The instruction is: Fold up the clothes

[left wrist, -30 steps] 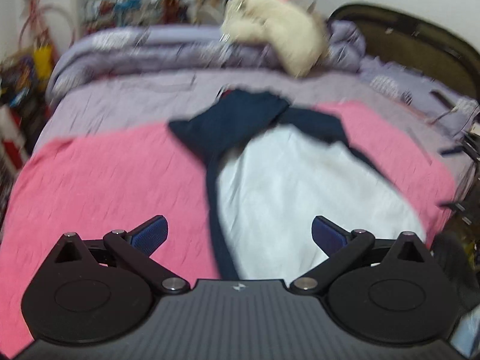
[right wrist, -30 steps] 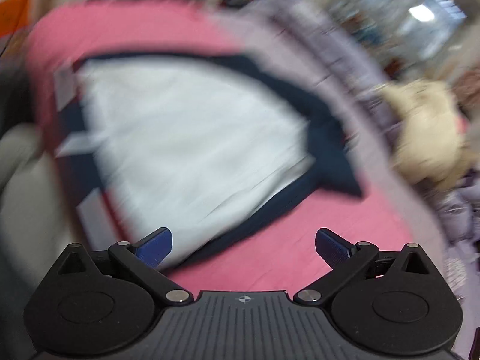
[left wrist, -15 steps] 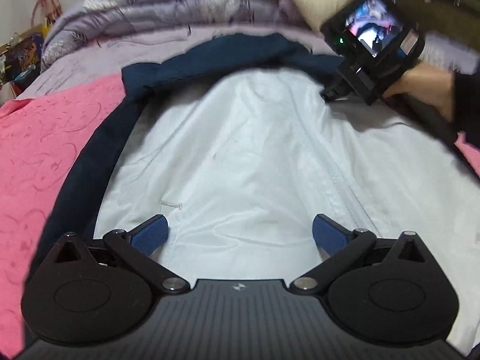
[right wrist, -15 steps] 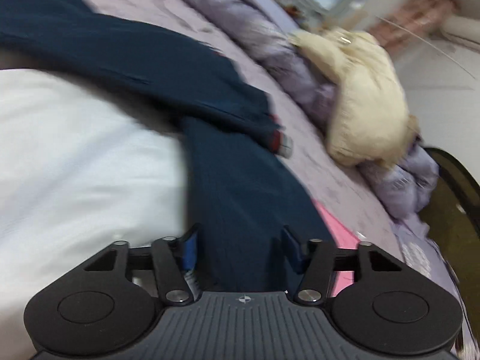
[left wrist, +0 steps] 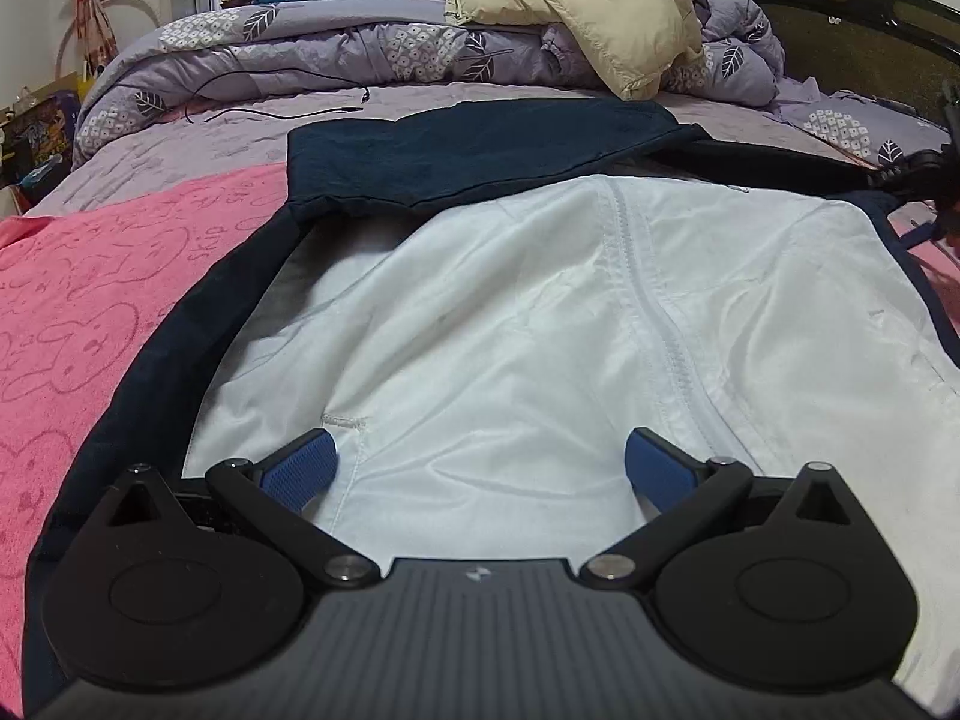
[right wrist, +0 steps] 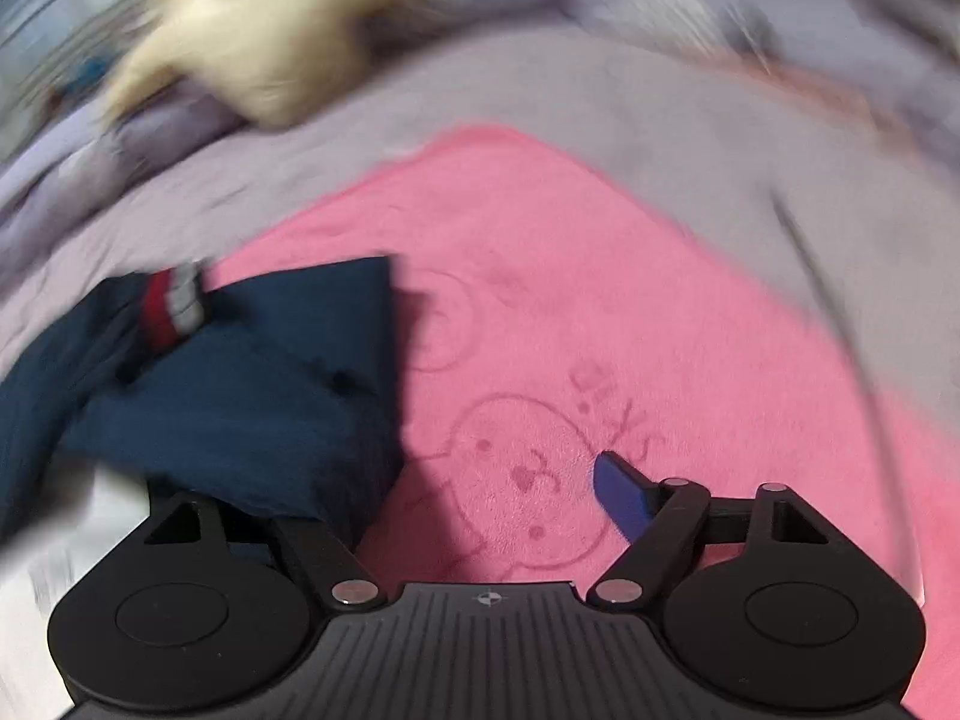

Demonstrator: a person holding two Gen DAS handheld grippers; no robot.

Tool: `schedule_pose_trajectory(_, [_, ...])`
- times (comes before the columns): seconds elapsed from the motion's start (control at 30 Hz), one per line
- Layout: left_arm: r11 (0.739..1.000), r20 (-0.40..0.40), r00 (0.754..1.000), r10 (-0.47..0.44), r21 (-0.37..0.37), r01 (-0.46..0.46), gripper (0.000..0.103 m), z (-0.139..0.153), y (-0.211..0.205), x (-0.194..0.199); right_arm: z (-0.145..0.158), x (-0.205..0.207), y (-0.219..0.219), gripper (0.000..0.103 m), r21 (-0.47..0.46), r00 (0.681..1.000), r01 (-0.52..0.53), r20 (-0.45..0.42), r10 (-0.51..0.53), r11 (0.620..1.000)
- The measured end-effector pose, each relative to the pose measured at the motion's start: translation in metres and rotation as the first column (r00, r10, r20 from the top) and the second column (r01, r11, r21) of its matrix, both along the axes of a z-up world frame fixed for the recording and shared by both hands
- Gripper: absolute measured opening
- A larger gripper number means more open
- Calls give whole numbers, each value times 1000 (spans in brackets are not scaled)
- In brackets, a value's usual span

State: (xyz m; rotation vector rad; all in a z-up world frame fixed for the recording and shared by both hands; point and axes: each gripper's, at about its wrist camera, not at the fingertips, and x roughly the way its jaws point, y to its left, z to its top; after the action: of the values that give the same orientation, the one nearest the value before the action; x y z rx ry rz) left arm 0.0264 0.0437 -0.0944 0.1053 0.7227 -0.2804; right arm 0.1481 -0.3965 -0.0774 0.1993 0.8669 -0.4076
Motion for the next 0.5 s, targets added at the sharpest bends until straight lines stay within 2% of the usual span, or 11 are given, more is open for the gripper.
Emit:
schedule_pose_trajectory(0.03, [1000,0,1000,1,0,-1,103,0,0,0,8,-3,18,79,-130,997,-77,-21,75,989])
schedule_pose_trajectory(0.07, [1000,1,1000,1,1,-1,103,0,0,0,14,-6,38,79,-246,989,-148,-31,145,958])
schedule_pose_trajectory(0.1, [1000,1,1000,2,0,-2,103,0,0,0,18,-9,58,79,-353,976,-213,-40,213,911])
schedule_pose_trajectory(0.13, [1000,2,1000,2,0,-2,103,0,0,-1,22,-12,79,79,-455,959,-272,-56,278,848])
schedule_pose_trajectory(0.2, [1000,4,1000,2,0,-2,103,0,0,-1,30,-18,120,79,-636,911,-371,-110,397,677])
schedule_pose_trajectory(0.23, [1000,4,1000,3,-1,-3,103,1,-1,-2,36,-16,136,79,-671,897,-386,-111,428,634])
schedule_pose_trajectory(0.27, [1000,5,1000,4,-1,-4,103,1,-2,-2,41,-13,150,79,-683,888,-388,-97,449,619])
schedule_pose_trajectory(0.3, [1000,5,1000,4,-1,-4,103,1,-2,-2,50,-8,160,80,-678,887,-373,-60,458,634])
schedule_pose_trajectory(0.4, [1000,7,1000,5,-4,-5,103,1,-2,-2,86,6,172,92,-523,892,-329,100,441,786])
schedule_pose_trajectory(0.47, [1000,11,1000,5,-8,-5,103,0,-1,-3,107,11,164,93,-362,904,-280,212,371,889])
schedule_pose_trajectory(0.5, [1000,14,1000,6,-10,-6,103,-1,-1,-4,115,12,158,93,-227,906,-275,263,331,934])
